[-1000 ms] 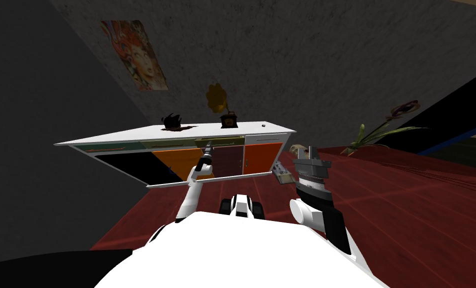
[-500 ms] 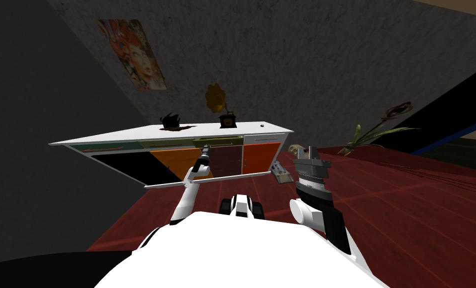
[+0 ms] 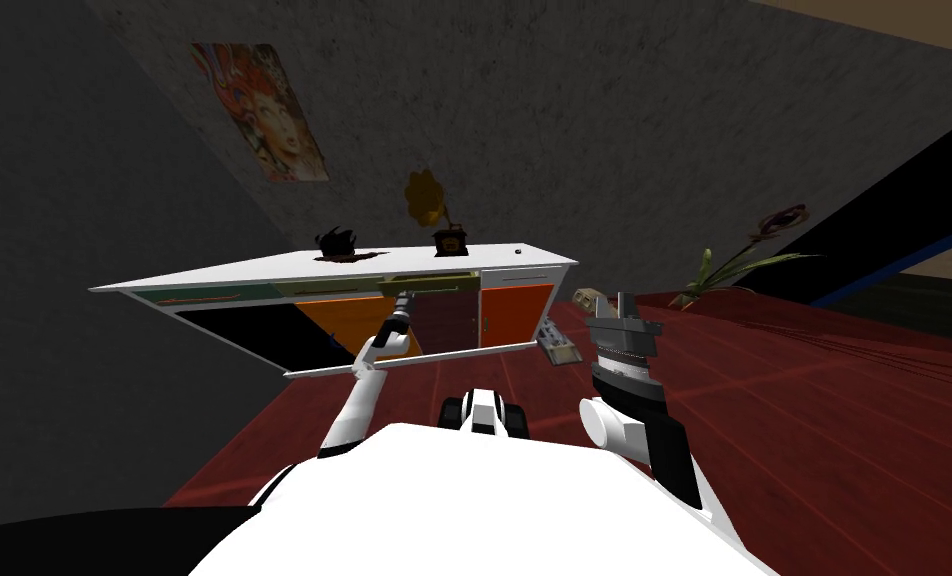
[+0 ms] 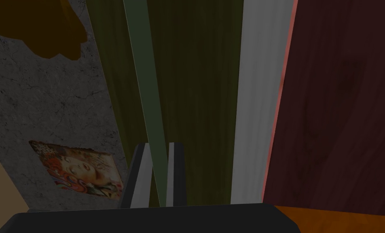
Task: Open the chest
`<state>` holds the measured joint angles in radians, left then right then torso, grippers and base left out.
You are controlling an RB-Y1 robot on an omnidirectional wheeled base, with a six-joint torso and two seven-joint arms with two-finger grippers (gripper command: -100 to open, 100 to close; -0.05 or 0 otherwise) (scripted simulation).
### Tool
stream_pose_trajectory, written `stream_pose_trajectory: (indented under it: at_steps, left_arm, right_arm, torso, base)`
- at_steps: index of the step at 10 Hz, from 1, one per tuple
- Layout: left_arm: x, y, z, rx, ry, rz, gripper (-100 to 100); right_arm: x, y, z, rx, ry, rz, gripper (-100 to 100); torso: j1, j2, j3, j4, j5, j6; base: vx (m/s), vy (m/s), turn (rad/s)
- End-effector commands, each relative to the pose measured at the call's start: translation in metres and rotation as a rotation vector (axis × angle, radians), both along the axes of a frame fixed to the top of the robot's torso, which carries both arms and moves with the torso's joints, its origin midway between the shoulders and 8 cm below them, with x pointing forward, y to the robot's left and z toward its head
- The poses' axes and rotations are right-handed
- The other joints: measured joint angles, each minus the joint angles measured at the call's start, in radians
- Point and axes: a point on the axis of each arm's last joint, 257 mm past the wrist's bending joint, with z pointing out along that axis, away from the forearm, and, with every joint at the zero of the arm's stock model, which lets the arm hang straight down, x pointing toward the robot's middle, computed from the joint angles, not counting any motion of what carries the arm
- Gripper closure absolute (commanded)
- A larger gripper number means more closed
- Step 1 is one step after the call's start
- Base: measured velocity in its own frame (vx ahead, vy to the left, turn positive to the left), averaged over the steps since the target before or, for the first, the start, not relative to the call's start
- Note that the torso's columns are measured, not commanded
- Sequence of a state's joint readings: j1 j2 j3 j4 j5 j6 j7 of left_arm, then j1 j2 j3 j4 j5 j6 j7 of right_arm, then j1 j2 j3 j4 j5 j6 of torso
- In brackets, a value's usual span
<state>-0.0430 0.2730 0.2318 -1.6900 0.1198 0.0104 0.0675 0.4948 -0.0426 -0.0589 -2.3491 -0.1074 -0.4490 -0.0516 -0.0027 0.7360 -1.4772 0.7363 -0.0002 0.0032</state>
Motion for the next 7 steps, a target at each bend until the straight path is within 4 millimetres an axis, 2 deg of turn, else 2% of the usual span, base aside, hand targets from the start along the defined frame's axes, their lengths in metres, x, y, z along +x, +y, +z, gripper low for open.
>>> stream_pose_trajectory:
  at_steps: [1,6,7]
  left_arm:
    - [0.003,-0.018,0.0,-0.002,0.003,-0.007,100]
    - [0.012,-0.066,0.004,-0.003,0.007,-0.029,100]
    - [0.012,-0.057,0.013,-0.005,0.007,-0.026,-100]
  right_arm:
    - [0.0,0.0,0.0,0.0,0.0,0.0,0]
    - [0.0,0.0,0.0,0.0,0.0,0.0,0]
    - [0.0,0.0,0.0,0.0,0.0,0.0,0]
  torso:
    - [0.001,0.0,0.0,0.001,0.0,0.0]
    - [0.002,0.001,0.001,0.002,0.0,-0.003]
    - [0.001,0.002,0.001,0.002,-0.001,-0.003]
  base:
    - [-0.046,0.045,0.078]
    - [-0.076,0.076,0.031]
    - [-0.053,-0.009,-0.032]
